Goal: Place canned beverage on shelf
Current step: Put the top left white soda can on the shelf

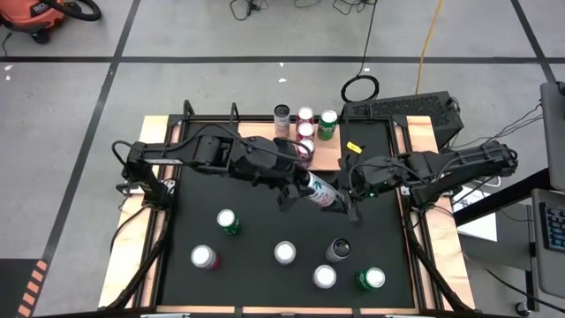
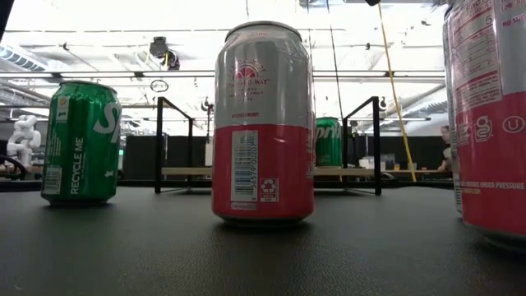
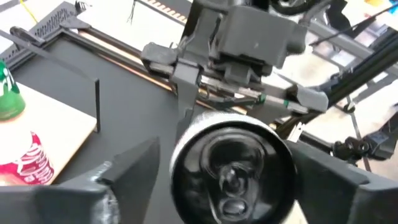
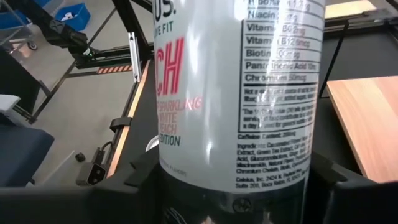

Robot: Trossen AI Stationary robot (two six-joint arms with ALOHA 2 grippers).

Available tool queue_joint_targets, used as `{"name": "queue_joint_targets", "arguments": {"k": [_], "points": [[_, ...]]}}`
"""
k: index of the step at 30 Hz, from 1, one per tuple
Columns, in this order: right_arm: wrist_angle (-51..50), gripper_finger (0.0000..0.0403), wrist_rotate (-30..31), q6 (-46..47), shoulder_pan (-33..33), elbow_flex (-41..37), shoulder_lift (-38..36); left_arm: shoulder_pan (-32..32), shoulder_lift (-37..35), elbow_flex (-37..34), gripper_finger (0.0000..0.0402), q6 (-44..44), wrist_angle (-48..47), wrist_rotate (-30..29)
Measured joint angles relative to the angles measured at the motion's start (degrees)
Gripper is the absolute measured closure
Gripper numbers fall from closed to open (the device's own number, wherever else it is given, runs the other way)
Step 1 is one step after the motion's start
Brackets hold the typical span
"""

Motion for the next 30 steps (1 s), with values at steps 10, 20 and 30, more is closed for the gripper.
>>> {"name": "queue_joint_targets", "arguments": {"k": [10, 20, 30], "points": [[0.29, 0.0178, 0.18, -0.69, -1.03, 0.00, -1.98, 0.00, -0.41, -0.02, 0.0030, -1.57, 1.99, -2.62], [3.25, 0.0175, 0.21, -0.76, -1.12, 0.00, -3.09, 0.00, -1.29, 0.02, 0.0029, 0.16, 6.23, -2.69], [5.68, 0.0174, 1.57, -0.82, -1.16, 0.00, -3.09, -0.02, -1.29, 0.02, 0.0046, 0.11, 6.79, -3.53]]}}
